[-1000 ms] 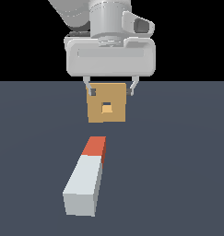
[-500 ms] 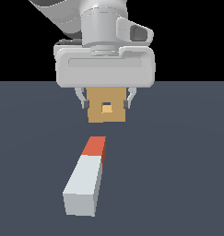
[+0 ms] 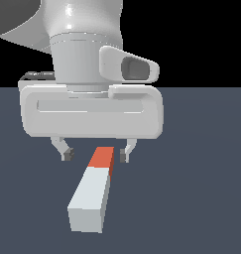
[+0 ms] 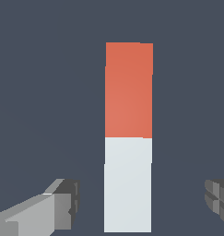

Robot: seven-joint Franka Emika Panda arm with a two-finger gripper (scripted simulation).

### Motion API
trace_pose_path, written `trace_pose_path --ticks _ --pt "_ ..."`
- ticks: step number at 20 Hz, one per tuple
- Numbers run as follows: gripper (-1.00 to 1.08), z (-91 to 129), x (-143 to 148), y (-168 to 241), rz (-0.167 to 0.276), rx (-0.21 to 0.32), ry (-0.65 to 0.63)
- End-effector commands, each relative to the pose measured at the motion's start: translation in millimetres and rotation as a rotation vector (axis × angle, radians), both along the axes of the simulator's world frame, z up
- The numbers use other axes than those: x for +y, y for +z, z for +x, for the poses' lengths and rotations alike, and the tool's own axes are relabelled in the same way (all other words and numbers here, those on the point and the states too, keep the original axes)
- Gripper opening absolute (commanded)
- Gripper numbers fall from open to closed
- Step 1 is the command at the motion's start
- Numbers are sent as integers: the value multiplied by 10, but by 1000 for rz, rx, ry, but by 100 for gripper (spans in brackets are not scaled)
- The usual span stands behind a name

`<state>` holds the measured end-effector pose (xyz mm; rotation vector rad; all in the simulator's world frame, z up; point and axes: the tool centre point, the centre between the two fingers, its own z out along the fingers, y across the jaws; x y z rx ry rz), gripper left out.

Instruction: Insert the peg into the horizontal hole in a box.

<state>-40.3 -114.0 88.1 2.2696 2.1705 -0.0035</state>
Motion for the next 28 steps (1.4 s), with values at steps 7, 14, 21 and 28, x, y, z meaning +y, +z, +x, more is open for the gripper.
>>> trace_pose_path --ticks 7,14,21,28 --pt "100 -59 -172 -125 1 1 -9" --pt "100 -65 -188 -324 1 0 -9" --pt "100 -66 -214 -621 2 0 -10" --pt "-100 -61 -219 -660 2 -1 -10"
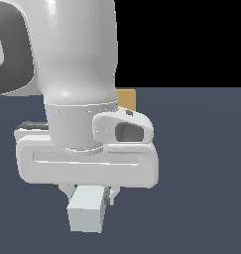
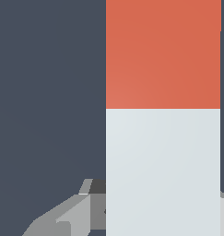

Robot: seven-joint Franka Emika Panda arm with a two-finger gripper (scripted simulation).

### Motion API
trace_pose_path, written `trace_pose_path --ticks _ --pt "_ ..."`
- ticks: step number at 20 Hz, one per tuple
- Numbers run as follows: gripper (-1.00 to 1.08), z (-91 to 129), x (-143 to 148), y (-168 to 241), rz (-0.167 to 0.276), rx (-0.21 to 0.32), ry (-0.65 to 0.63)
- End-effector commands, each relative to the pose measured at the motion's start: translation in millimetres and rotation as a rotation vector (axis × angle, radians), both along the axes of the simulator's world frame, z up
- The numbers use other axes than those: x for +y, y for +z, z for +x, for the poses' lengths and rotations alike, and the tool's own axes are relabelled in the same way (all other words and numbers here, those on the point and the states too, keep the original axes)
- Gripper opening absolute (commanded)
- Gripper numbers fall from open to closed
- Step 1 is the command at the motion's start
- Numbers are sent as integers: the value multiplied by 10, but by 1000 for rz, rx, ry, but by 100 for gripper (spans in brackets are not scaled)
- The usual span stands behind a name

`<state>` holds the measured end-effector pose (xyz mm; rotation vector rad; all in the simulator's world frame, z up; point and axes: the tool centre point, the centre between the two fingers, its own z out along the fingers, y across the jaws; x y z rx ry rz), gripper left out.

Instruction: Insert the peg into the horizontal hole in a box.

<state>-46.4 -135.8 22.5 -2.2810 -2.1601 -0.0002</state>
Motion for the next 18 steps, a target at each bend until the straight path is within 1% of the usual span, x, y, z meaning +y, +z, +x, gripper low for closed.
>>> trace_pose_path --ticks 1,11,15,18 --pt "-100 1 -1 -5 0 0 0" --pt "-100 9 39 8 0 -1 2" --pt "-100 34 212 45 0 -1 9" --pt "-100 66 433 94 0 0 19"
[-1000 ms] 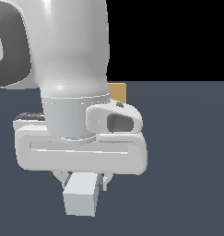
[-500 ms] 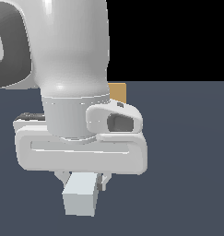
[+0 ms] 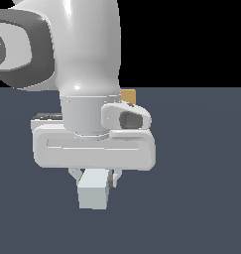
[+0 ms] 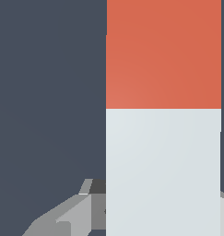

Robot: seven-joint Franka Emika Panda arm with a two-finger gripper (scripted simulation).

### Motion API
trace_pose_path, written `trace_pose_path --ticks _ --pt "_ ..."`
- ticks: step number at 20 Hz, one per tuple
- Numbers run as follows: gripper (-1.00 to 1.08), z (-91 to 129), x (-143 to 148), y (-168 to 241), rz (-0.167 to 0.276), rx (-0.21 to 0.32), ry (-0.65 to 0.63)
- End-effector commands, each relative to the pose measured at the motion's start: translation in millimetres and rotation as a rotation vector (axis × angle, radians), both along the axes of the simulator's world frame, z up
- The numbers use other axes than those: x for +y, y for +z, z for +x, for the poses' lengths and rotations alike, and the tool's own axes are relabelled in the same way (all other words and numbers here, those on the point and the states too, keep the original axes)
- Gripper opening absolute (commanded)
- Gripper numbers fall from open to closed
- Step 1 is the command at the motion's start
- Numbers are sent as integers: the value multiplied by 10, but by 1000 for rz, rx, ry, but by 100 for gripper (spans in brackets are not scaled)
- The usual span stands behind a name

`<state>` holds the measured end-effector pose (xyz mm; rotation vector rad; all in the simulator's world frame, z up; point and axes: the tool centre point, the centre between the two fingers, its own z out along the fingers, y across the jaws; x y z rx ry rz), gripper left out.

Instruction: Insert the peg into the horizontal hole in a box.

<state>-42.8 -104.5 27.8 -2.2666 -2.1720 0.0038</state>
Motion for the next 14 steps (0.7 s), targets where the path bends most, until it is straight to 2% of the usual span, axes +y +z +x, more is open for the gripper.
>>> trace_pose_path --ticks 1,9,14 --pt "-100 44 212 61 0 -4 11" --pt "-100 168 1183 275 -1 -4 51" --pt "-100 225 1640 376 0 -3 71"
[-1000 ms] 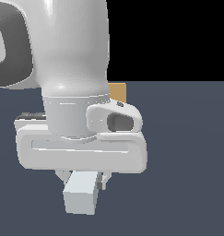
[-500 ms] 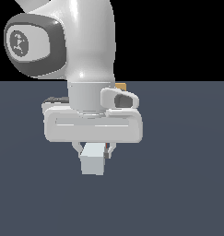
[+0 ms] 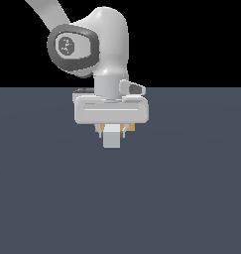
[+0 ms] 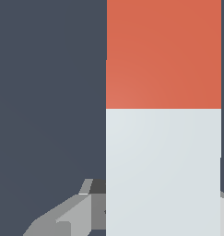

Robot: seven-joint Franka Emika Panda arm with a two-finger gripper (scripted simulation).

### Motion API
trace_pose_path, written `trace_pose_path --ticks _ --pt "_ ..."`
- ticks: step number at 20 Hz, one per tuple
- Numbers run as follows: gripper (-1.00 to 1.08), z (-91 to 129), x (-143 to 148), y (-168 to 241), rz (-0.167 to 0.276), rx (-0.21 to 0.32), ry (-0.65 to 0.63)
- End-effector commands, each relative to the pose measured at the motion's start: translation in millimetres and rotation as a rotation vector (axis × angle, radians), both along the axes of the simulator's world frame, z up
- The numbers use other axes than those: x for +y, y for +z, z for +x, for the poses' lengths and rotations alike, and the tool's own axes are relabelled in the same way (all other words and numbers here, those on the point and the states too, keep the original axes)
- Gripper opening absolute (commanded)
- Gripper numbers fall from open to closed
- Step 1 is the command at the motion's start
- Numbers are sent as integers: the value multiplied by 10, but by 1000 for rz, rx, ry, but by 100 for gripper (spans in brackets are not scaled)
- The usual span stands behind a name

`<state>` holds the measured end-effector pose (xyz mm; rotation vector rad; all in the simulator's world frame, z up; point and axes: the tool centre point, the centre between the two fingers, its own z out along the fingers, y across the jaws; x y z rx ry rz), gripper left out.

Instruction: Insert the peg into the horizontal hole in a box.

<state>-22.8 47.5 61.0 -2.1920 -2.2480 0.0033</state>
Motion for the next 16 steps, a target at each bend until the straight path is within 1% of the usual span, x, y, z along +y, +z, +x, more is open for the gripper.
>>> trace_pose_path --ticks 1,5,12,16 --pt "-100 34 184 58 0 -3 5" --pt "-100 56 346 94 0 -3 12" --pt "-100 49 370 82 0 0 14" --pt "-100 100 431 124 1 -4 18"
